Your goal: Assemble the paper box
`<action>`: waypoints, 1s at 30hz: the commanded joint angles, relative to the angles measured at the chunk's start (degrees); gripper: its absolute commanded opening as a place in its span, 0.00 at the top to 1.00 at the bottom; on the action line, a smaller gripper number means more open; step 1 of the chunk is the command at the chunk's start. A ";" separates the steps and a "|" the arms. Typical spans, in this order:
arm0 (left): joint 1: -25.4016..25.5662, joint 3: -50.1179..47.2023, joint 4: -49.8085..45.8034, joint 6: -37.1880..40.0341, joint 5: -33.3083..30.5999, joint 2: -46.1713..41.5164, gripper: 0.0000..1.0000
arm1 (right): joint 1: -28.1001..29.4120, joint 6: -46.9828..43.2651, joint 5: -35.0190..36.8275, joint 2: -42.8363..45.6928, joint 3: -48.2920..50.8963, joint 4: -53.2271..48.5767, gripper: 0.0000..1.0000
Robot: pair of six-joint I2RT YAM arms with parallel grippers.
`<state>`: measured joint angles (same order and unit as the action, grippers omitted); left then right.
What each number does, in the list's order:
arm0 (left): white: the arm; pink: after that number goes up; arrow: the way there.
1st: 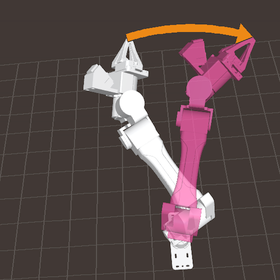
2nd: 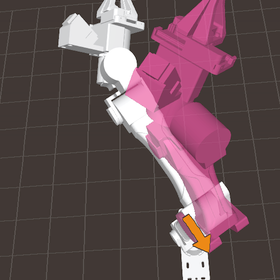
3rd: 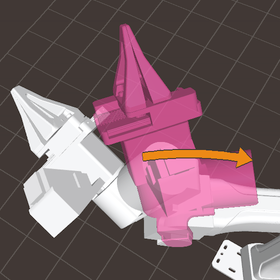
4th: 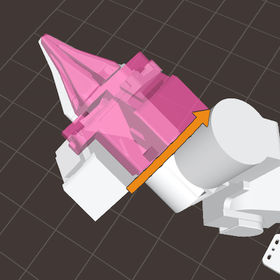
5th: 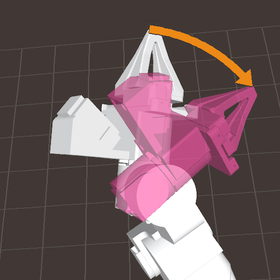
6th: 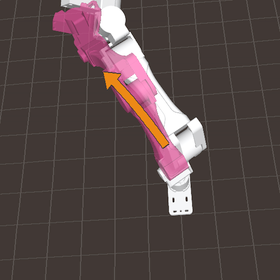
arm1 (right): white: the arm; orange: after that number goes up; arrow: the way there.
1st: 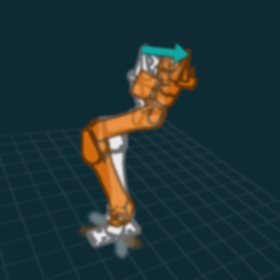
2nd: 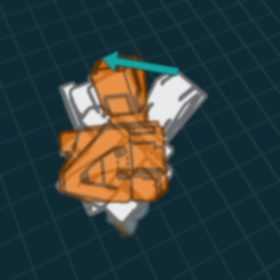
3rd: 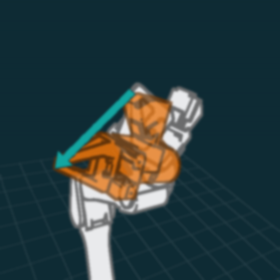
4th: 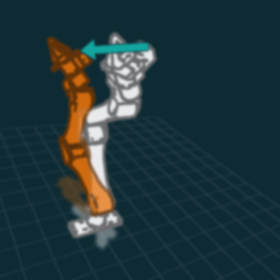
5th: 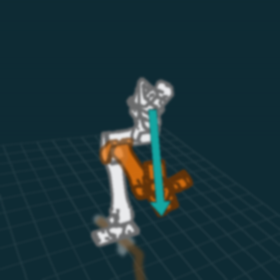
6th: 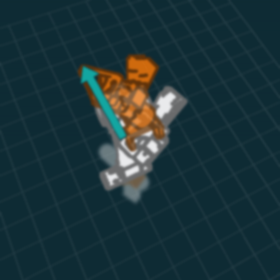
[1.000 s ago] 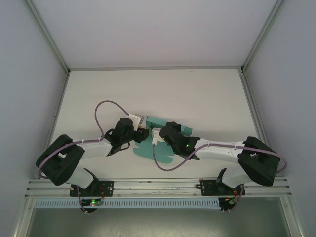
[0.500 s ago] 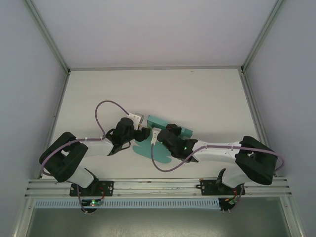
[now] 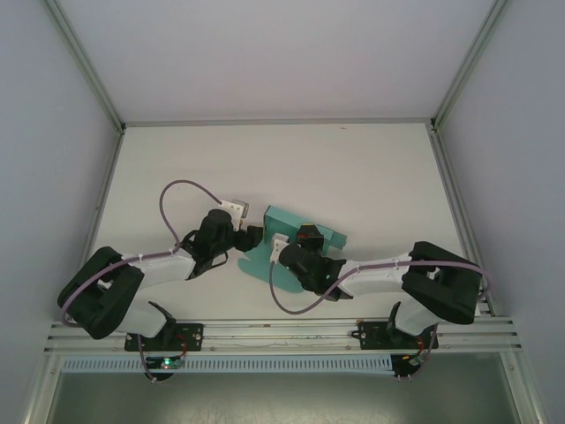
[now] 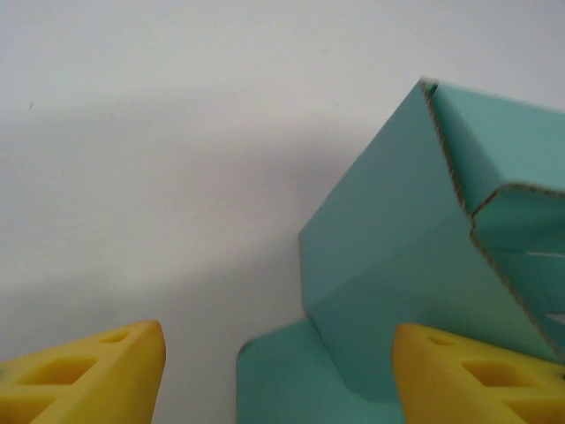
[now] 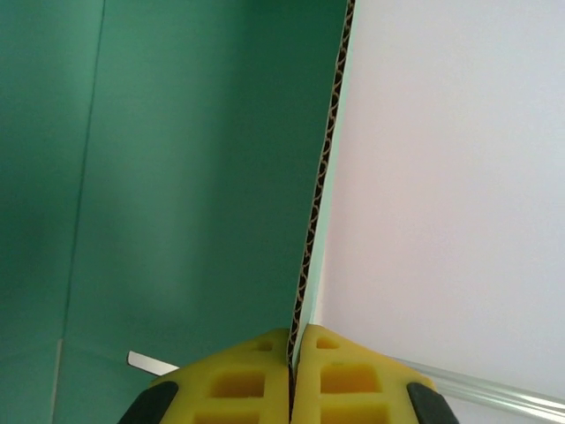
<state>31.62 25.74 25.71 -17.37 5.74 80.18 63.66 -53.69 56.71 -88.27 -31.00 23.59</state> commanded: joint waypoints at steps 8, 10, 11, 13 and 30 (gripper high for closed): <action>-1.57 3.34 -1.62 1.41 4.99 6.11 0.31 | 0.28 -7.36 -3.09 -7.95 5.99 3.48 1.00; -1.56 5.03 -0.40 3.74 8.44 8.20 0.30 | 0.02 -6.69 -4.35 -8.79 5.78 3.45 1.00; -1.56 5.97 0.31 4.97 10.02 9.24 0.29 | -0.27 -6.06 -4.97 -9.18 5.54 3.16 1.00; -1.57 7.88 0.65 5.72 11.75 10.61 0.29 | -0.77 -4.82 -5.78 -9.78 4.94 1.64 1.00; -0.51 21.12 6.19 10.86 15.77 21.93 0.38 | -3.53 1.98 -18.59 -6.72 0.24 -13.81 1.00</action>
<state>30.63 43.88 25.26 -8.84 18.13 101.58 59.18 -53.58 55.64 -90.70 -32.62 24.38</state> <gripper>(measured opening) 0.624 0.047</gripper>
